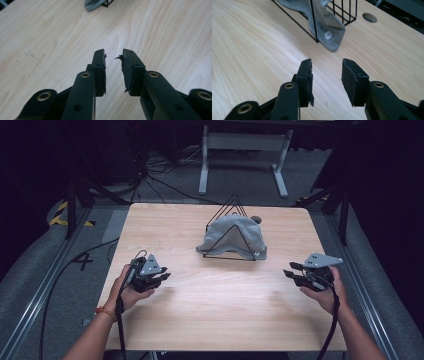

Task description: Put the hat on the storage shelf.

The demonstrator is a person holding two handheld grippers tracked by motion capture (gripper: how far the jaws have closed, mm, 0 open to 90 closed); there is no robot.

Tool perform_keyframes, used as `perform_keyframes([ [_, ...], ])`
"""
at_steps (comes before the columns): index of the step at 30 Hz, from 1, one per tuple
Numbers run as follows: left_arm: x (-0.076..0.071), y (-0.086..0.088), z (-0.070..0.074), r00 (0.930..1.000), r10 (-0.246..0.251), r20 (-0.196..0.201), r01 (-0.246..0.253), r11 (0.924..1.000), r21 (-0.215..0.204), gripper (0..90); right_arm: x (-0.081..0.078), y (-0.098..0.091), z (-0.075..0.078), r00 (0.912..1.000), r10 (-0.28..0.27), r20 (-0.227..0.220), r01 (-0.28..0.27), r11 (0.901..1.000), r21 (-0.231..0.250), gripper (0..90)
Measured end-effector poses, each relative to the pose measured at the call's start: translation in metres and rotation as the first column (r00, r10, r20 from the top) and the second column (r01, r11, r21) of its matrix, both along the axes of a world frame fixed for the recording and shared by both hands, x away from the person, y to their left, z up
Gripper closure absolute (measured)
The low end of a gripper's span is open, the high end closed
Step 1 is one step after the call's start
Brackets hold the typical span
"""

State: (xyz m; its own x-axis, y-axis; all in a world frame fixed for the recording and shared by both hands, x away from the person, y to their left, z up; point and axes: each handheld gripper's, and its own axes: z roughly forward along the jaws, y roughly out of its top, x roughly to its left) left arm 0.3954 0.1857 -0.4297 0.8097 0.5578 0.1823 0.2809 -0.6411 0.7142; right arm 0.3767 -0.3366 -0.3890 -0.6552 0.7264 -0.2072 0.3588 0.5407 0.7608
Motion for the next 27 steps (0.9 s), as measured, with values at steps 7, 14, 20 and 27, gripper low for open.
perform_keyframes([
  [7,-0.013,0.012,-0.013,0.9996,0.009,-0.028,-0.008,0.9997,0.023,58.5,-0.02,-0.021,-0.017,0.9989,-0.045,-0.012,0.044,0.9989,-0.013,46.6],
  [14,-0.026,0.017,-0.027,0.9977,0.026,-0.062,-0.025,0.9995,0.022,41.7,-0.035,-0.042,-0.034,0.994,-0.1,-0.043,0.102,0.9944,0.028,38.1],
  [20,-0.035,0.021,-0.041,0.9959,0.022,-0.088,-0.02,0.9996,0.018,30.8,-0.043,-0.05,-0.05,0.9878,-0.136,-0.076,0.138,0.9902,0.021,33.8],
  [27,-0.042,0.027,-0.052,0.9883,0.024,-0.151,-0.04,0.9938,-0.104,19.5,-0.051,-0.057,-0.072,0.9782,-0.153,-0.14,0.163,0.985,0.058,28.0],
])
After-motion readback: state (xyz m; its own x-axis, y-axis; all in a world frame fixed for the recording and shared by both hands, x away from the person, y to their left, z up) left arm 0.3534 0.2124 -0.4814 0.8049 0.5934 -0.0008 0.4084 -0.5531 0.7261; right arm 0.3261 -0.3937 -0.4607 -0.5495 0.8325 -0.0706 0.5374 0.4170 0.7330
